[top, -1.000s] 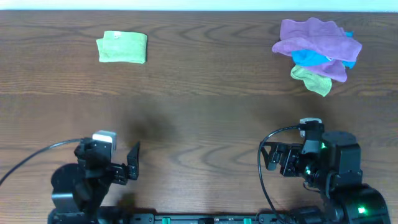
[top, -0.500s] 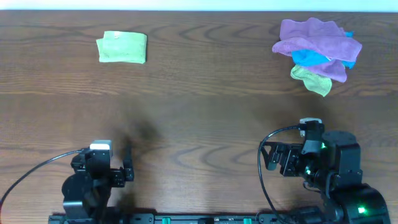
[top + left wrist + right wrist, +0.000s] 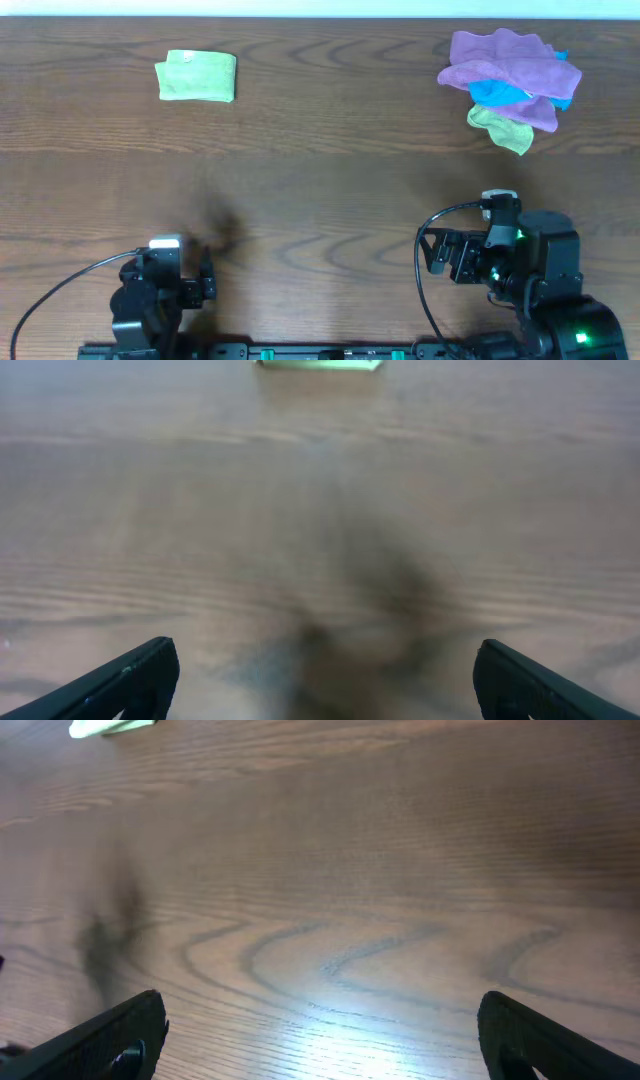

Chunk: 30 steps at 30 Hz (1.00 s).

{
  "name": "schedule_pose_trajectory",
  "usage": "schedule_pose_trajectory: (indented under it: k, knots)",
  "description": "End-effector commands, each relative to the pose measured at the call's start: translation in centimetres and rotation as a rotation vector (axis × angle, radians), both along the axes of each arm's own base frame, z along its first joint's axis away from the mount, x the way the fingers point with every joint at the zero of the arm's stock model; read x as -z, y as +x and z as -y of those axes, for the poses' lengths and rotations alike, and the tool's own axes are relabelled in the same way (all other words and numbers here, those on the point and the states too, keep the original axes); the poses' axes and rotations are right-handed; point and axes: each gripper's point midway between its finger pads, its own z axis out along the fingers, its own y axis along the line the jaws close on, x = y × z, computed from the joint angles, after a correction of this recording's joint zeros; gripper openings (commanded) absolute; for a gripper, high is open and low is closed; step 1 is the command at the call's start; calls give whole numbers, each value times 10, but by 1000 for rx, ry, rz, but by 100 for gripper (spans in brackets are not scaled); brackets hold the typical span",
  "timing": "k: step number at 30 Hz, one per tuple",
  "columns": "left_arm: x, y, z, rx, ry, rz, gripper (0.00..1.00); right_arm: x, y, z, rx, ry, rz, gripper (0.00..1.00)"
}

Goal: Fold the cloth

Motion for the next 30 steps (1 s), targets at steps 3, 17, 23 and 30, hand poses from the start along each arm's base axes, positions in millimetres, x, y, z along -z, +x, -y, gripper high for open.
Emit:
schedule_pose_trajectory:
  k: [3,17,23,30]
  knots:
    - [7,-3,-2,1,21,-23,95,0,0,1,17,11,-5,99]
    - [28,-4,0,10,13,-75,95,0,0,1,16,11,-5,99]
    - [28,-5,0,10,13,-76,95,0,0,1,16,11,-5,99]
    - [28,-5,0,10,13,-76,96,0,0,1,17,11,-5,99]
